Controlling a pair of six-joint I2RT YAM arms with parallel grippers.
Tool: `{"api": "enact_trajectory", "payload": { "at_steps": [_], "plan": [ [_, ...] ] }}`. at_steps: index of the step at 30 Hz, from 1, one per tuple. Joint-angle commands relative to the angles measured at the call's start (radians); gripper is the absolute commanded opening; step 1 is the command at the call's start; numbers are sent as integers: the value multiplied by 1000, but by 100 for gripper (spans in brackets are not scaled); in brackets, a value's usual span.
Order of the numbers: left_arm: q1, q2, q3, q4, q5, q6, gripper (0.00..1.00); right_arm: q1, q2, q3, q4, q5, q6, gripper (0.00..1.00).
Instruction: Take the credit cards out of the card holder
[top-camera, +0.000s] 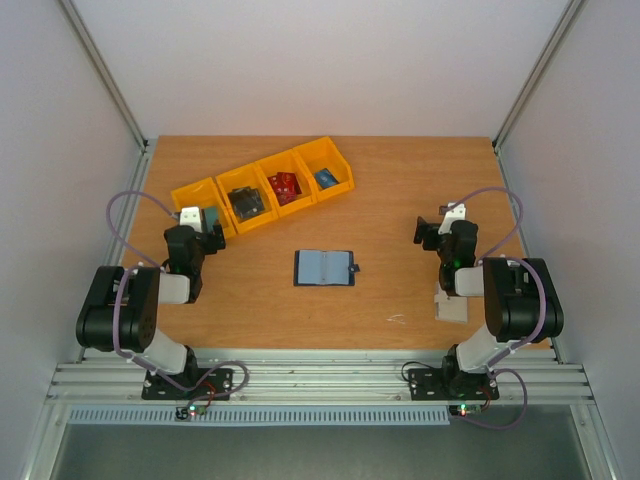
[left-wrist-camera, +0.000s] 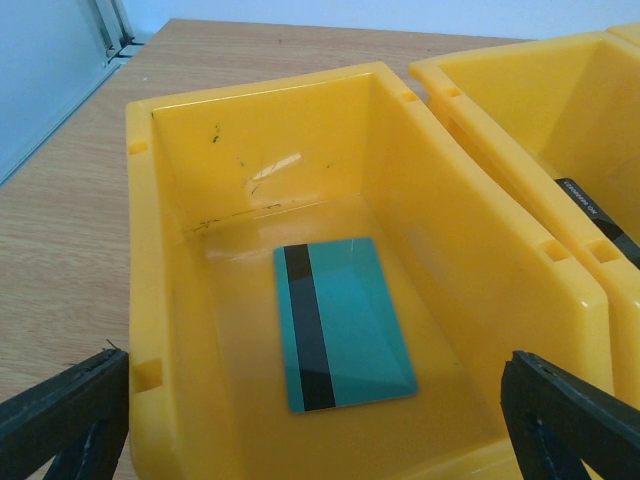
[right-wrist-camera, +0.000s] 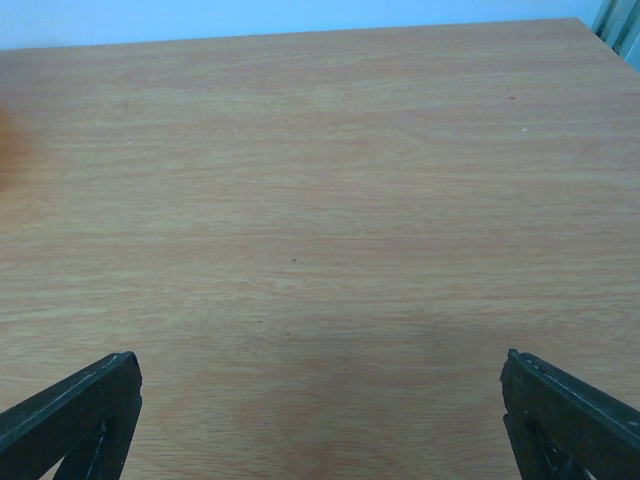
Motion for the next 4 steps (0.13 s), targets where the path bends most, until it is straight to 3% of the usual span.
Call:
{"api": "enact_trajectory", "payload": {
  "at_steps": [1, 4],
  "plan": [
    [-4, 9, 23, 104, 24, 12, 99, -2, -13, 6, 7, -5, 7, 98],
    [-4, 9, 23, 102, 24, 12, 99, -2, -15, 4, 9, -5, 8, 98]
  ]
}}
